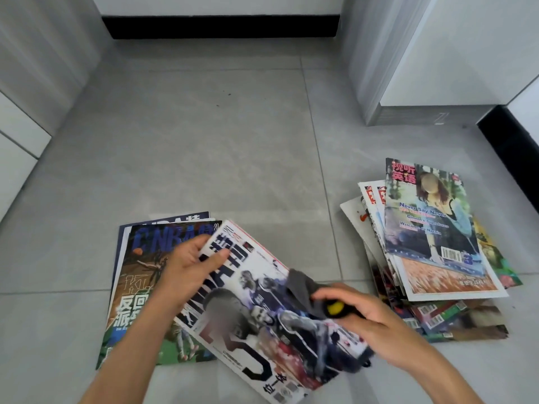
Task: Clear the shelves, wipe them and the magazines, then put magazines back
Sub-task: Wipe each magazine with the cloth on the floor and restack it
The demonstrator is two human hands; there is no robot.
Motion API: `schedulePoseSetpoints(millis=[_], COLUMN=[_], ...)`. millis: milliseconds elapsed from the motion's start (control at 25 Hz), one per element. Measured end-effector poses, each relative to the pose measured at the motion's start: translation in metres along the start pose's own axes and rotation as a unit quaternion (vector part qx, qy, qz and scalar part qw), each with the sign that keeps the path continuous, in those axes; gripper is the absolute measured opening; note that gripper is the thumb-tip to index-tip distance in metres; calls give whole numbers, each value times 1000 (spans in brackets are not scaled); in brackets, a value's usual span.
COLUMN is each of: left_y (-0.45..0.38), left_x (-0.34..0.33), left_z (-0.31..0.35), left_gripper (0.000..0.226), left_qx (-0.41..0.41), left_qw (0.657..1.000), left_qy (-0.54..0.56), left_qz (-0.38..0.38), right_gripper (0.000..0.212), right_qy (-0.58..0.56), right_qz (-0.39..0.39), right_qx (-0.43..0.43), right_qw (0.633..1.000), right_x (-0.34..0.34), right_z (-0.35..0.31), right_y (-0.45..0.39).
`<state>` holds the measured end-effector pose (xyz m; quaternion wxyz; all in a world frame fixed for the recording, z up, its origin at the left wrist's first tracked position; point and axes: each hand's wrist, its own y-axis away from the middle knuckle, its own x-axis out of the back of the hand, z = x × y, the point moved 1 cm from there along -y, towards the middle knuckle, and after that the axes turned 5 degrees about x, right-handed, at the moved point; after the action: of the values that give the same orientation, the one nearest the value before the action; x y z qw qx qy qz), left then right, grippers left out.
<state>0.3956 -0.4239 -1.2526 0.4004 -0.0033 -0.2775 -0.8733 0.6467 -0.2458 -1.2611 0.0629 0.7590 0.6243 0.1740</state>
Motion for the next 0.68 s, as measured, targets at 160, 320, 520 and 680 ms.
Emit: schedulePoseSetpoints(millis=[160, 320, 520, 680], left_y=[-16, -16, -25, -21], left_x=[22, 6, 12, 20], left_z=[-23, -40, -53, -58], left_gripper=[11, 10, 8, 18], left_qx=[48, 85, 72, 87], left_qw=[985, 975, 970, 978], left_qy=[130, 192, 161, 120], left_qz=[99, 75, 166, 145], right_gripper=[40, 41, 59, 59], right_qy=[-238, -250, -47, 96], right_qz=[185, 304, 259, 188], right_qx=[-26, 17, -65, -80], right_qw=[953, 919, 962, 974], right_x=[12, -7, -18, -37], right_z=[35, 39, 57, 71], right_y=[20, -18, -54, -49])
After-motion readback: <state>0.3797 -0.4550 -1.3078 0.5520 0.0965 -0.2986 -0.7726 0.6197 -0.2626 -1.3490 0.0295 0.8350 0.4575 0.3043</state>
